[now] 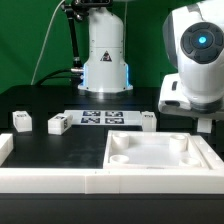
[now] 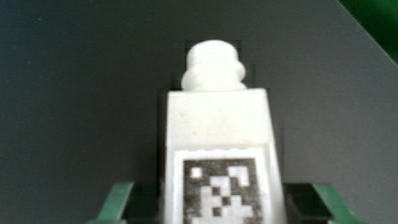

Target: Assemble one leg

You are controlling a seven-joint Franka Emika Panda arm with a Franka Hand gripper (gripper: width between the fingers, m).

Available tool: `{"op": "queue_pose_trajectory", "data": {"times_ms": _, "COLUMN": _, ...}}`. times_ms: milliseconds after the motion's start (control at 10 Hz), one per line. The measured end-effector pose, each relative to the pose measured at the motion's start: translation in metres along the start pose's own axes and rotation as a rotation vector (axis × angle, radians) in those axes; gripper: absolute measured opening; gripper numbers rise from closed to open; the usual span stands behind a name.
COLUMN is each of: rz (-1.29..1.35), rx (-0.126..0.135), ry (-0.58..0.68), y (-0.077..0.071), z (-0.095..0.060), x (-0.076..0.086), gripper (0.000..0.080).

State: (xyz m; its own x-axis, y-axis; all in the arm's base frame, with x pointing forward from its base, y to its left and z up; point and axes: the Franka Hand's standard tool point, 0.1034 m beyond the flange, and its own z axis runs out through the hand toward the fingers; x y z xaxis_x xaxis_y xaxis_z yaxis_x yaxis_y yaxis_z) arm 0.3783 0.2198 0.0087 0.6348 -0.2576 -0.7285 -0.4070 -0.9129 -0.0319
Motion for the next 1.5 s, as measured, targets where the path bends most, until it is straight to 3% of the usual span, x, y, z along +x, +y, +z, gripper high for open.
{"op": "queue_pose_trajectory", "data": {"times_ms": 400, "rz": -0.012, "rx": -0.002, "ry": -0.004, "y": 0.004, "z": -0.003, "x": 0.000, "gripper": 0.0290}}
{"op": "queue_pose_trajectory", "data": {"times_ms": 500, "rz": -0.018, "rx": 0.005, "ry": -0.016, "y": 0.021, "z": -0.025, "x": -0.001, "gripper": 0.0290}}
{"op": "queue_pose_trajectory", "data": {"times_ms": 600, "rz": -0.018, "rx": 0.007, "ry": -0.014, "y": 0.031, "z": -0.044, "x": -0.004, "gripper": 0.0290}}
{"op": "queue_pose_trajectory", "data": {"times_ms": 800, "rz": -0.015, "rx": 0.041, "ry": 0.018, "y": 0.045, "z": -0.081, "x": -0.013, "gripper": 0.0290}}
{"op": "queue_pose_trajectory", "data": {"times_ms": 900, "rz": -0.015, "rx": 0.036, "ry": 0.020, "y": 0.045, "z": -0.074, "x": -0.013, "gripper": 0.0290}}
{"op": "queue_pose_trajectory", "data": {"times_ms": 1000, "rz": -0.015, "rx": 0.043, "ry": 0.073, "y": 0.041, "z": -0.073, "x": -0.006, "gripper": 0.0290}}
{"op": "queue_pose_trajectory", "data": {"times_ms": 1200, "rz": -0.020, "rx": 0.069, "ry": 0.314, "y": 0.036, "z": -0.078, "x": -0.004, "gripper": 0.0290}}
{"op": "queue_pose_trajectory", "data": {"times_ms": 1300, "rz": -0.027, "rx": 0.069, "ry": 0.383, "y": 0.035, "z": -0.075, "x": -0.006, "gripper": 0.0290}}
{"op": "queue_pose_trajectory", "data": {"times_ms": 1400, "rz": -0.013, "rx": 0.096, "ry": 0.535, "y": 0.030, "z": -0.083, "x": 0.001, "gripper": 0.0290}}
{"op": "queue_pose_trajectory", "data": {"times_ms": 1500, "rz": -0.077, "rx": 0.070, "ry": 0.587, "y": 0.038, "z": -0.086, "x": -0.005, "gripper": 0.0290}}
